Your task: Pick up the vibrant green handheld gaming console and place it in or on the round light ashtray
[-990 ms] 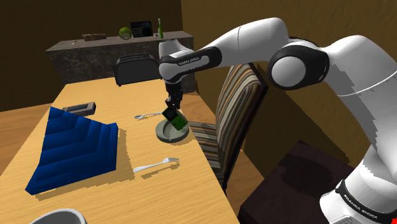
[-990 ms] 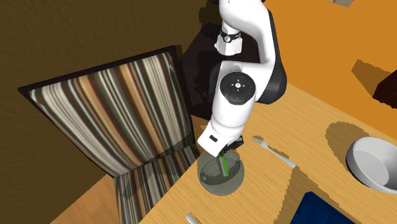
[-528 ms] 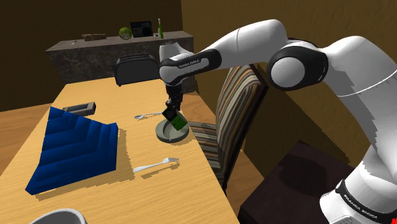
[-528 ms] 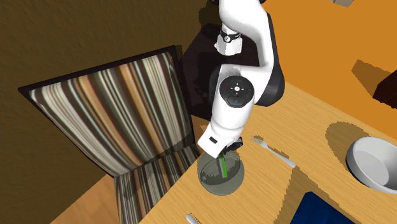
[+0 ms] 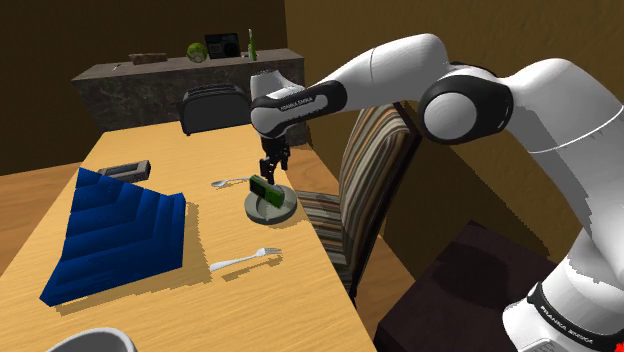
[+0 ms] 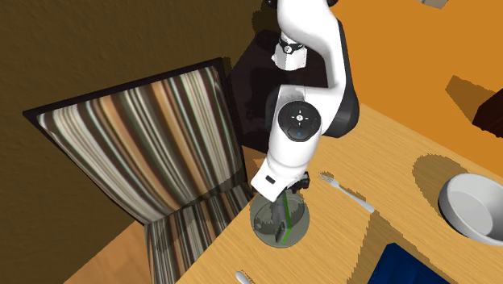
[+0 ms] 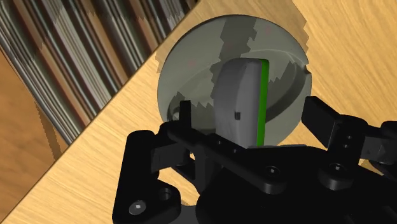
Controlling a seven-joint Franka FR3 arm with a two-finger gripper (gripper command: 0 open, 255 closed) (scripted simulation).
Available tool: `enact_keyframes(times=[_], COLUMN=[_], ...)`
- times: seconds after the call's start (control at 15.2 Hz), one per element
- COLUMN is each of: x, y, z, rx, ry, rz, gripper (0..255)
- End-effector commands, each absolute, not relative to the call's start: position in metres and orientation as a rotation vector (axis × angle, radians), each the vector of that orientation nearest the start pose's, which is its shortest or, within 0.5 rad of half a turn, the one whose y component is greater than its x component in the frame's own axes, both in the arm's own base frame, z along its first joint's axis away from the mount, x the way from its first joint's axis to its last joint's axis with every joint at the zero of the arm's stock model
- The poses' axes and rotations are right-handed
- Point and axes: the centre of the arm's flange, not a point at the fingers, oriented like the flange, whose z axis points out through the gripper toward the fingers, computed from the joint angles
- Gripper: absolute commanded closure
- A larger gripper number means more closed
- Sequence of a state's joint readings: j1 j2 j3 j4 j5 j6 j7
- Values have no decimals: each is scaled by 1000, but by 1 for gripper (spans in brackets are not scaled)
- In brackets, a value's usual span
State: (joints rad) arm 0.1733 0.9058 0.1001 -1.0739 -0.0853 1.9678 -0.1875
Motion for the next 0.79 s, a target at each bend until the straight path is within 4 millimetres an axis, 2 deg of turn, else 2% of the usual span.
enact_keyframes(times=[0.0,0.2,0.73], x=[751,751,751], y=[177,177,177], z=[293,330,330], rx=[-3060,-3060,-3060], ry=[-711,-711,-711], rz=[13,13,13], gripper=[0,0,0])
